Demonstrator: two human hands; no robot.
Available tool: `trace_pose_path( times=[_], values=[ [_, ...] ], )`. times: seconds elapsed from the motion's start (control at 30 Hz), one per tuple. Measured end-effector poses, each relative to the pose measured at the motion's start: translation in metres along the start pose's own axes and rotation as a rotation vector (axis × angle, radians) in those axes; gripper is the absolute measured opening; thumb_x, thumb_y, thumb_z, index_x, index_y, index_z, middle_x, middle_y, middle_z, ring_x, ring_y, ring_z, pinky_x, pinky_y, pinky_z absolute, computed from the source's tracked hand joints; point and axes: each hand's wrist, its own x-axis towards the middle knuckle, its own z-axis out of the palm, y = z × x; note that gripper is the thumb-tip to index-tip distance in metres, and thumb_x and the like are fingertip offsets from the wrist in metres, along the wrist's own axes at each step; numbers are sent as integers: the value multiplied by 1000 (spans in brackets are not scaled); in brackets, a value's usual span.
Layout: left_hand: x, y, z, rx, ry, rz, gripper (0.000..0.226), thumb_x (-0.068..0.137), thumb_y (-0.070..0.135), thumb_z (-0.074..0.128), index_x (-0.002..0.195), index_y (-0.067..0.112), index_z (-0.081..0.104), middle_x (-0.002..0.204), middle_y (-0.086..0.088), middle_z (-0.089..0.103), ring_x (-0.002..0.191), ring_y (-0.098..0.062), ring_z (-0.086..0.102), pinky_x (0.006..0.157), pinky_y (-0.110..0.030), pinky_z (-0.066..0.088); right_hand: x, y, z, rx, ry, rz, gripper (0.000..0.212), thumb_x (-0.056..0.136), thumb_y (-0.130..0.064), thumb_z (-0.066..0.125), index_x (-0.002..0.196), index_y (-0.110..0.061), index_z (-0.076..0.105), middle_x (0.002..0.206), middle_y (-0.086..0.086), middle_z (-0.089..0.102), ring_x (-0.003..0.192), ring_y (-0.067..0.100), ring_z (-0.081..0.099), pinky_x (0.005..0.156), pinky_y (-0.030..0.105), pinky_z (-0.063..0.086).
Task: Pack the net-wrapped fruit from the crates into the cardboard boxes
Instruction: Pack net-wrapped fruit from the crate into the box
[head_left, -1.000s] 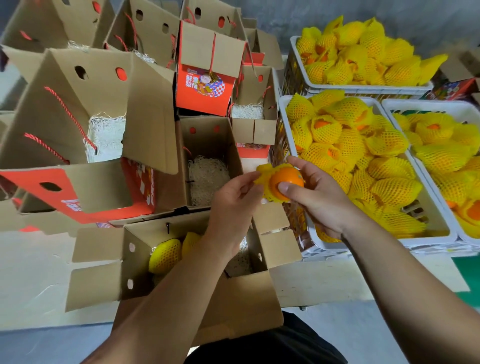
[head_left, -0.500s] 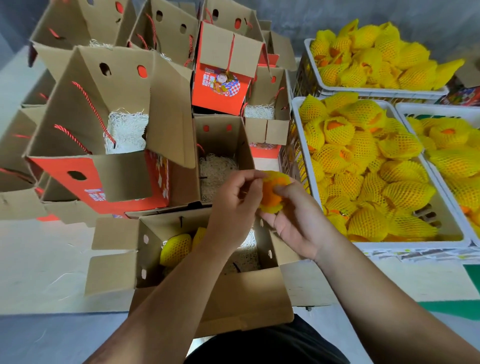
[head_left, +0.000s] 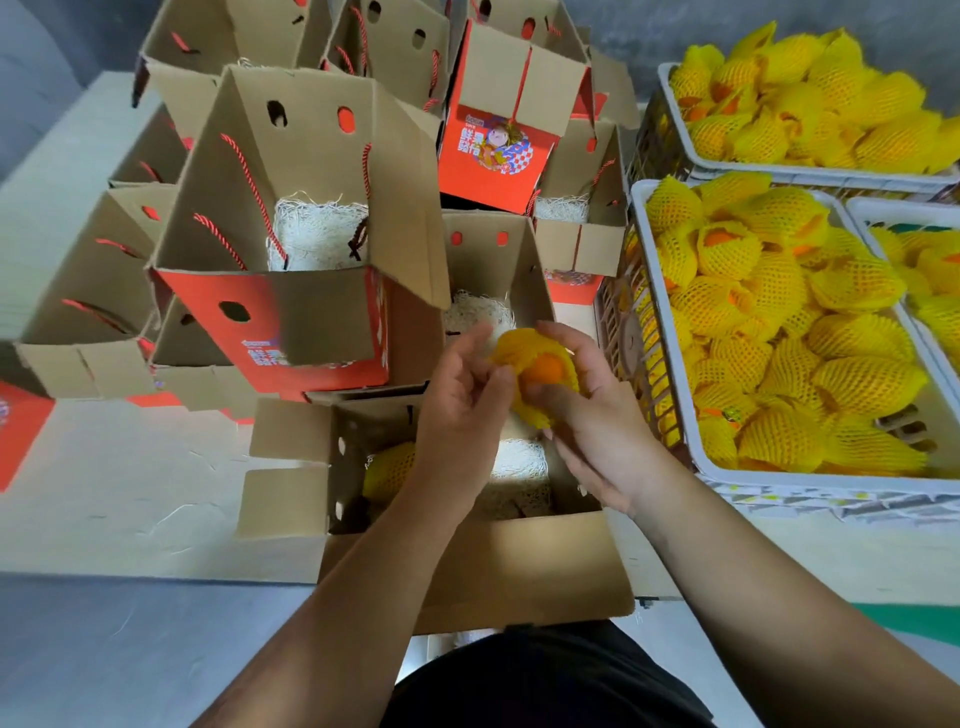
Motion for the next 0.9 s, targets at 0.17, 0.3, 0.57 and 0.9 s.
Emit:
trace_pose_path(
  times=[0.17, 0.3, 0.57, 0.9],
  values=[
    [-6, 5, -19, 269, -216, 176, 29, 99, 14, 63, 127, 21, 69, 100, -8, 68, 95, -23, 65, 87, -30, 56, 6, 5, 19, 513, 59, 142, 28, 102, -20, 59, 128, -22, 50, 127, 27, 64, 105, 33, 67, 101, 51, 51],
    [1, 8, -42, 172, -208, 101, 16, 101, 21, 61, 113, 22, 70, 88, 8, 70, 82, -8, 63, 76, -25, 53, 12, 14, 26, 335, 79, 175, 40, 97, -15, 67, 134, -11, 54, 113, 20, 72, 88, 28, 74, 68, 37, 61],
    [25, -45, -98, 1204, -558, -671, 31, 100, 39, 55, 115, 15, 69, 115, -11, 69, 106, -30, 65, 97, -40, 53, 22, 60, 22, -570, 51, 588, 36, 83, -29, 79, 112, -22, 58, 100, 7, 63, 81, 18, 63, 68, 30, 51],
    [21, -87, -70, 1059, -588, -653, 22, 97, 29, 61, 111, 11, 60, 127, -15, 64, 109, -30, 62, 75, -27, 42, 71, 115, 12, -1088, 253, 596, 72, 87, -22, 76, 144, -6, 35, 146, 19, 45, 132, 34, 51, 108, 35, 44]
  ],
)
